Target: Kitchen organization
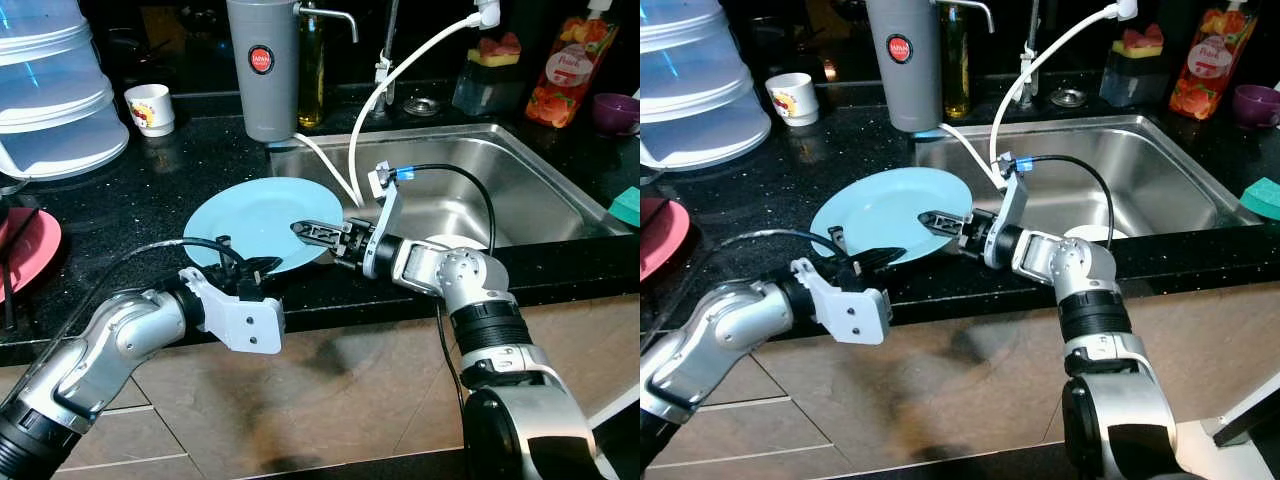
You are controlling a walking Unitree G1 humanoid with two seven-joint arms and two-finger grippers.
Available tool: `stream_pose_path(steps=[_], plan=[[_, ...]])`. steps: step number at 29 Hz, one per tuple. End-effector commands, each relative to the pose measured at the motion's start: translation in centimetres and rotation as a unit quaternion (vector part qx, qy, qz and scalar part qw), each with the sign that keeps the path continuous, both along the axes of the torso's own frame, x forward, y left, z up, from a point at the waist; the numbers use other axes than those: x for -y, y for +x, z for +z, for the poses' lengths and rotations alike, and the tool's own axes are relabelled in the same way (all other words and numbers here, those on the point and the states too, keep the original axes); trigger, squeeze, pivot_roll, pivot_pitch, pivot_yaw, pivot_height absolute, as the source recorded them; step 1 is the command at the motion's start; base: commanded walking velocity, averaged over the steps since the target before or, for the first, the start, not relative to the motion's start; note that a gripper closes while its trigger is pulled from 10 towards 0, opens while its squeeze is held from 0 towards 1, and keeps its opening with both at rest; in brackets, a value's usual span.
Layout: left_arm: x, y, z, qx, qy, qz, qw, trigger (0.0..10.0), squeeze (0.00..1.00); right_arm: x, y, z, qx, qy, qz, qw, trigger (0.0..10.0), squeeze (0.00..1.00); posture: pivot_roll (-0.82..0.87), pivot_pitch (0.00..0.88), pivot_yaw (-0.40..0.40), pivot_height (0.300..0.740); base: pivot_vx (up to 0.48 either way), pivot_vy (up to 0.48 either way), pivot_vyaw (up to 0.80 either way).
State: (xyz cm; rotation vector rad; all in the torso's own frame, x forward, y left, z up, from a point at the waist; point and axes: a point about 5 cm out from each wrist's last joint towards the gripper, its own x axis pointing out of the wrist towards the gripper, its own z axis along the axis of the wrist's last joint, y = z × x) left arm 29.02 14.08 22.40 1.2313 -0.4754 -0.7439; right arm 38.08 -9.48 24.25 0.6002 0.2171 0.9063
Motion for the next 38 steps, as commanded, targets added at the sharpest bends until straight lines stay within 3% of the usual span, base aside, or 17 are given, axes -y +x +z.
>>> stream_pose_path(steps=[1, 9, 10, 12, 13, 16, 18, 22, 23, 25, 26, 28, 31, 33, 37, 38], plan=[[-0.4, 0.2, -0.8, -0.017, 0.013, 0.01, 1.0, 0.0, 0.0, -0.1, -0.2, -0.8, -0.022, 0.006, 0.005, 1.0, 0.0, 0.0, 0.11, 0.105, 0.039, 0.74, 0.0, 0.0, 0.0], [-0.5, 0.4, -0.8, -0.006, 0.011, 0.012, 1.0, 0.0, 0.0, 0.0, -0.1, -0.5, -0.029, 0.021, -0.002, 0.999, 0.0, 0.0, 0.1, 0.104, 0.039, 0.74, 0.0, 0.0, 0.0], [-0.5, 0.5, -0.5, 0.011, -0.001, 0.021, 1.0, 7.3, 0.0, 0.0, 0.0, -0.5, -0.03, 0.023, -0.007, 0.999, 0.0, 0.0, 0.1, 0.104, 0.038, 0.74, 0.0, 0.0, 0.0], [-0.5, 0.5, -0.5, 0.011, -0.001, 0.021, 1.0, 7.3, 0.0, 0.0, 0.0, -0.5, -0.03, 0.023, -0.007, 0.999, 0.0, 0.0, 0.1, 0.104, 0.038, 0.74, 0.0, 0.0, 0.0], [-0.5, 0.6, 0.1, 0.021, -0.026, 0.026, 0.999, 10.0, 1.0, 0.1, 0.2, -0.4, -0.029, 0.028, -0.018, 0.999, 0.0, 0.0, 0.1, 0.105, 0.039, 0.74, 0.0, 0.0, 0.0], [-0.5, 1.1, 1.0, 0.032, -0.081, 0.042, 0.995, 10.0, 1.0, 1.3, 1.4, 0.3, -0.023, 0.054, -0.104, 0.993, 0.0, 0.0, 0.11, 0.104, 0.039, 0.74, 0.0, 0.0, 0.0], [-0.6, 1.1, 1.3, 0.054, -0.082, 0.049, 0.994, 10.0, 1.0, 2.0, 1.8, 0.9, -0.013, 0.073, -0.141, 0.987, 0.0, 0.0, 0.1, 0.104, 0.039, 0.74, 0.0, 0.0, 0.0], [-0.6, 1.1, 1.4, 0.063, -0.083, 0.048, 0.993, 10.0, 1.0, 2.3, 2.0, 1.1, -0.01, 0.08, -0.151, 0.985, 0.0, 0.0, 0.1, 0.104, 0.039, 0.74, 0.0, 0.0, 0.0], [-0.5, 1.0, 1.7, 0.076, -0.092, 0.048, 0.992, 10.0, 0.0, 2.9, 2.2, 1.4, -0.009, 0.091, -0.172, 0.981, 0.0, 0.0, 0.1, 0.102, 0.04, 0.74, 0.0, 0.0, 0.0], [-0.5, 0.9, 2.5, 0.094, -0.118, 0.047, 0.987, 10.0, 0.0, 4.2, 2.7, 1.8, -0.008, 0.101, -0.231, 0.968, 0.0, 0.0, 0.1, 0.102, 0.04, 0.74, 0.0, 0.0, 0.0], [-0.5, 0.9, 2.5, 0.094, -0.118, 0.047, 0.987, 10.0, 0.0, 4.2, 2.7, 1.8, -0.008, 0.101, -0.231, 0.968, 0.0, 0.0, 0.1, 0.102, 0.04, 0.74, 0.0, 0.0, 0.0], [-0.6, 1.0, 3.0, 0.098, -0.146, 0.055, 0.983, 10.0, 0.0, 5.5, 3.1, 2.0, -0.008, 0.12, -0.293, 0.948, 0.0, 0.0, 0.1, 0.102, 0.041, 0.74, 0.0, 0.0, 0.0], [-1.0, 1.5, 3.6, 0.078, -0.226, 0.083, 0.968, 10.0, 0.0, 8.3, 3.4, 2.9, 0.032, 0.123, -0.42, 0.898, 0.0, 0.0, 0.1, 0.1, 0.041, 0.74, 0.0, 0.0, 0.0], [-1.2, 1.8, 3.8, 0.058, -0.273, 0.096, 0.956, 10.0, 0.0, 9.9, 3.1, 3.8, 0.087, 0.107, -0.487, 0.862, 0.0, 0.0, 0.1, 0.099, 0.041, 0.74, 0.0, 0.0, 0.0], [-1.2, 2.4, 3.8, 0.023, -0.333, 0.107, 0.937, 10.0, 0.0, 11.2, 2.1, 5.1, 0.181, 0.054, -0.559, 0.807, 0.0, 0.0, 0.1, 0.095, 0.042, 0.74, 0.0, 0.0, 0.0], [-1.3, 2.9, 3.8, -0.001, -0.353, 0.115, 0.929, 10.0, 0.0, 10.8, 2.0, 5.4, 0.21, 0.018, -0.559, 0.802, 0.0, 0.0, 0.1, 0.093, 0.043, 0.74, 0.0, 0.0, 0.0]])
